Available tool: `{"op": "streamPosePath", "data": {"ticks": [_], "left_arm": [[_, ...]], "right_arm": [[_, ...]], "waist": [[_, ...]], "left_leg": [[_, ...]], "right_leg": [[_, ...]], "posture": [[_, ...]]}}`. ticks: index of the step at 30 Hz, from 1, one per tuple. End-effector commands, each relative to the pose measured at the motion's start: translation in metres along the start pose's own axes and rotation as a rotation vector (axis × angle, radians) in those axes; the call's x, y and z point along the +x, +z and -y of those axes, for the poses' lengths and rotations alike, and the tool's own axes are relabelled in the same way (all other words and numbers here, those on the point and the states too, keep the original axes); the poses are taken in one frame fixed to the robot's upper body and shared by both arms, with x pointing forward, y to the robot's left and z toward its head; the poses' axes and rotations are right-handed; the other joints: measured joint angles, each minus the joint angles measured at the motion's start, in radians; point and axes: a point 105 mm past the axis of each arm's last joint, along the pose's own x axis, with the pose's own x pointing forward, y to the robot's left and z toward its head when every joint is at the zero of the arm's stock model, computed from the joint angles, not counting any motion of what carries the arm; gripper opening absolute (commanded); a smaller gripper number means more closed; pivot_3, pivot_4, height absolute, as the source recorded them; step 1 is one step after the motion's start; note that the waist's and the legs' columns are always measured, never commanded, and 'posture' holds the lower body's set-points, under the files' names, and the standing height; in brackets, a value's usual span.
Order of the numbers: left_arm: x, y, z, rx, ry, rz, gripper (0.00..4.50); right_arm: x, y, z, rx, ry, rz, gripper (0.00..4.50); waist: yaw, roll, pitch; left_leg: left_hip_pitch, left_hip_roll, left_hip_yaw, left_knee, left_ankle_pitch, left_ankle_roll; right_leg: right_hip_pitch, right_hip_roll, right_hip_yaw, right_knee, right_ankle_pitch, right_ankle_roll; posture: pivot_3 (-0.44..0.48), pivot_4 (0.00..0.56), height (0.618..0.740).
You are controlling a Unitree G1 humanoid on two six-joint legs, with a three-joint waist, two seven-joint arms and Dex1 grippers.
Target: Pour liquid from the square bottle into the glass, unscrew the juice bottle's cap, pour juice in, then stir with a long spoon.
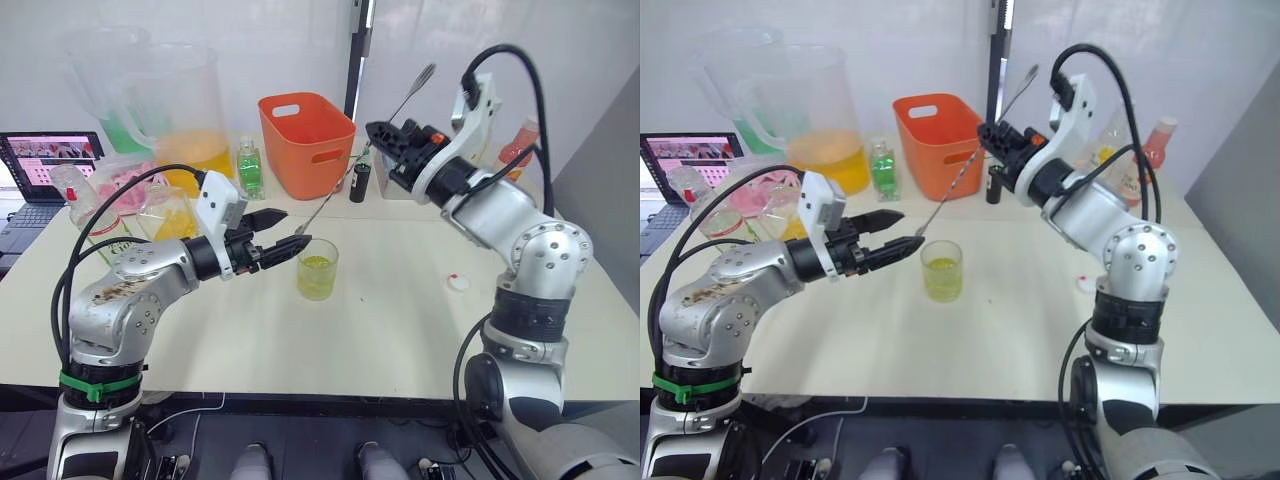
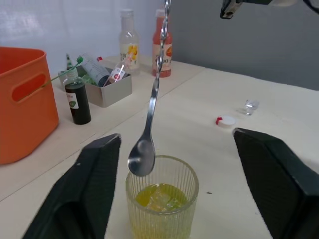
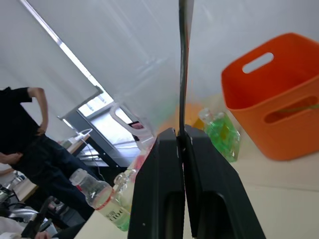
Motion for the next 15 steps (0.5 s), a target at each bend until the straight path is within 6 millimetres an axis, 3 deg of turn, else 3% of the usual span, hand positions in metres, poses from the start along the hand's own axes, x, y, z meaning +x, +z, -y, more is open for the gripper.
{"op": "streamPosePath", "data": {"ticks": [1,7,15], "left_arm": [[-0.011,0.021,-0.009,0.052,0.015,0.062,4.47],[-0.026,0.011,-0.015,0.057,0.047,0.014,4.47],[-0.047,-0.027,-0.009,0.053,0.089,-0.089,4.47]], "right_arm": [[-0.005,0.036,-0.007,-0.105,0.026,0.077,0.0],[0.004,0.042,-0.015,-0.314,0.078,0.018,0.0],[0.02,0.014,-0.038,-0.544,0.247,-0.118,0.0]], "waist": [[0.0,0.0,0.0],[-0.008,0.0,0.0],[-0.018,0.0,0.0]], "left_leg": [[0.0,0.0,0.0,0.0,0.0,0.0],[0.0,0.0,0.001,-0.001,0.0,0.0],[0.0,0.001,0.002,-0.005,0.0,0.0]], "right_leg": [[0.0,0.0,0.0,0.0,0.0,0.0],[-0.001,0.0,0.001,-0.001,0.0,0.0],[-0.003,0.0,0.001,-0.001,0.0,-0.002]], "posture": [[0.0,0.15,0.717],[0.0,0.15,0.717],[0.0,0.15,0.717]]}}
